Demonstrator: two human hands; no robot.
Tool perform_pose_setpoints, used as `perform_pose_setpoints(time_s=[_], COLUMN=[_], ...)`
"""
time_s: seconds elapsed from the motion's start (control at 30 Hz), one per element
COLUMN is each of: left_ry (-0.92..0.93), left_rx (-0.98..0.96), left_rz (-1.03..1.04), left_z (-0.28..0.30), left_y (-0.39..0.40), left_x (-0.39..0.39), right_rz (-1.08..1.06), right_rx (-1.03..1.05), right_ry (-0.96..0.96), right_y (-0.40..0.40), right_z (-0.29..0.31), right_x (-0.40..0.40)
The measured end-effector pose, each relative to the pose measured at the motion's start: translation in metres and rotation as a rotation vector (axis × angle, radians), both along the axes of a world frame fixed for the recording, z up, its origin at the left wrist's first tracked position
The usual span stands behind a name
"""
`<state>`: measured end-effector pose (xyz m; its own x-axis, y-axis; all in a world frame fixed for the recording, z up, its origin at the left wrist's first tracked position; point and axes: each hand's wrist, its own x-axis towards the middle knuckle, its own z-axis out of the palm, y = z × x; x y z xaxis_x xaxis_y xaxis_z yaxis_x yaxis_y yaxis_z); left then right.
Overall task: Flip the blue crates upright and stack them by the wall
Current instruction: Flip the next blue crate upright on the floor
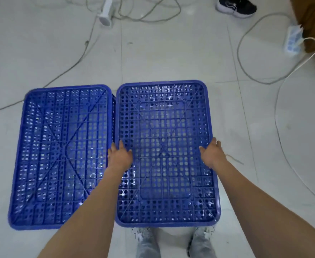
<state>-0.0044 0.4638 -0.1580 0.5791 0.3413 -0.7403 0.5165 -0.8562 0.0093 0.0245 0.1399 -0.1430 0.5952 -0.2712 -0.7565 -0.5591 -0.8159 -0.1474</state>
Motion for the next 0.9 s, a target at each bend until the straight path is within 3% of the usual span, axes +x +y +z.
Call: perform_pose_setpoints(time_s=[0.2, 0.47, 0.63, 0.8, 0.9], left_ry=[-0.092, -0.092, -0.043, 0.037, -0.01], left_rx=[-0.004, 0.03, -0.059, -0.152, -0.268], left_rz=[0.015, 0.1, 0.184, 0.068, 0.04], left_z=[-0.025, -0.029, -0.016, -0.004, 0.027], left_y=[-0.021, -0.033, -0.052, -0.075, -0.11], left_x=[-0.02, -0.007, 0.014, 0.04, 0.052], right_rz=[-0.272, -0.326, -0.37, -0.423, -0.406], right_rx=[0.05, 0.069, 0.054, -0.037, -0.11], right_ry=[-0.088, -0.099, -0.195, -0.318, -0.436], right_y=[-0.008, -0.035, -0.051, -0.073, -0.071], right_z=[-0.043, -0.042, -0.017, 0.027, 0.056], right_x=[-0.003, 0.013, 0.008, 0.013, 0.017])
